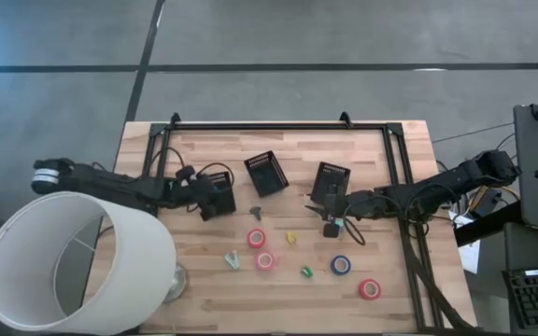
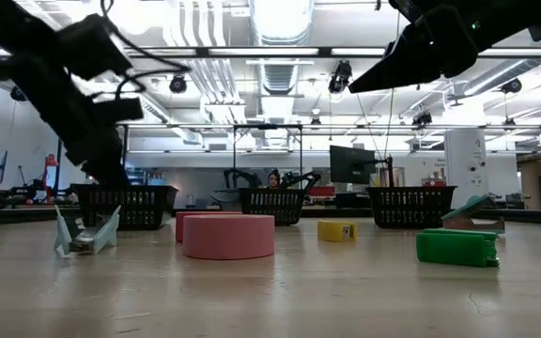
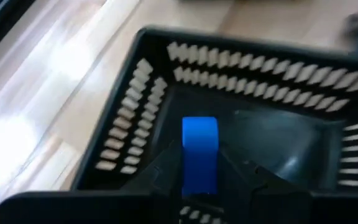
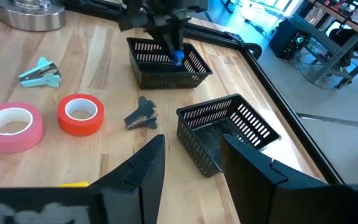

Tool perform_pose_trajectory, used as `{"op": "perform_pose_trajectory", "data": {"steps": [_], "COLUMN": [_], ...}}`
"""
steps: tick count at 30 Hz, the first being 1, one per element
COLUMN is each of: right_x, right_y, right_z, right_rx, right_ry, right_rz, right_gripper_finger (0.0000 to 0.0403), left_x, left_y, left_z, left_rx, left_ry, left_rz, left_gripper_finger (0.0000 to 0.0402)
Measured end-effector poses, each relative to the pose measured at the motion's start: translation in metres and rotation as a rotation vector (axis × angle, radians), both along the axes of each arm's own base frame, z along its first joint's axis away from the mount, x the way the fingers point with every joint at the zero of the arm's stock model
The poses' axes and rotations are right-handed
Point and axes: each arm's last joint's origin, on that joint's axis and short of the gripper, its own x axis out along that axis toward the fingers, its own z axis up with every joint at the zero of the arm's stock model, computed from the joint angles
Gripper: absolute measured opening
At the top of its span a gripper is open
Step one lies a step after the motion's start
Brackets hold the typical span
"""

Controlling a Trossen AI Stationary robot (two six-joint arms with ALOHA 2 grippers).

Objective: Pick and place Stapler, Stapler remover, tape
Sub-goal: Put the blue stapler into the left black bin, then put the yellow stapler into the left black bin

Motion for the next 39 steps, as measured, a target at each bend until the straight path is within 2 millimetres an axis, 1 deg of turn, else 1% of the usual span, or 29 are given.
{"op": "perform_pose_trajectory", "data": {"steps": [3,8,12,15,18,23,25,28,33,39], "right_x": [0.0,0.002,0.002,0.003,0.002,0.004,0.008,0.015,0.034,0.062], "right_y": [0.0,0.0,0.0,0.001,0.002,0.003,0.005,0.01,0.017,0.025], "right_z": [0.001,0.004,0.005,0.006,0.006,0.002,-0.004,-0.021,-0.049,-0.064], "right_rx": [0.002,0.021,0.088,0.144,0.182,0.316,0.377,0.442,0.444,0.414], "right_ry": [-0.007,-0.048,-0.07,-0.085,-0.09,-0.097,-0.075,-0.014,0.032,0.141], "right_rz": [0.0,-0.004,-0.03,-0.032,-0.034,-0.042,-0.027,-0.036,-0.047,-0.067], "right_gripper_finger": [0.0146,0.0152,0.016,0.0165,0.0168,0.0169,0.0169,0.0169,0.0169,0.0169], "left_x": [0.0,0.002,0.005,0.007,0.009,0.009,0.009,0.009,0.013,0.017], "left_y": [0.005,0.007,0.008,0.008,0.008,0.008,0.008,0.008,0.008,0.008], "left_z": [0.0,0.004,0.008,0.012,0.016,0.016,0.016,0.016,0.022,0.03], "left_rx": [0.014,0.043,0.055,0.077,0.086,0.085,0.087,0.088,0.09,0.095], "left_ry": [0.01,0.014,0.008,0.013,0.01,0.015,0.018,0.017,-0.007,-0.036], "left_rz": [0.008,-0.017,-0.031,-0.06,-0.069,-0.081,-0.087,-0.088,-0.087,-0.088], "left_gripper_finger": [0.0093,0.0145,0.0176,0.0186,0.0187,0.0188,0.0188,0.0188,0.0186,0.0185]}}
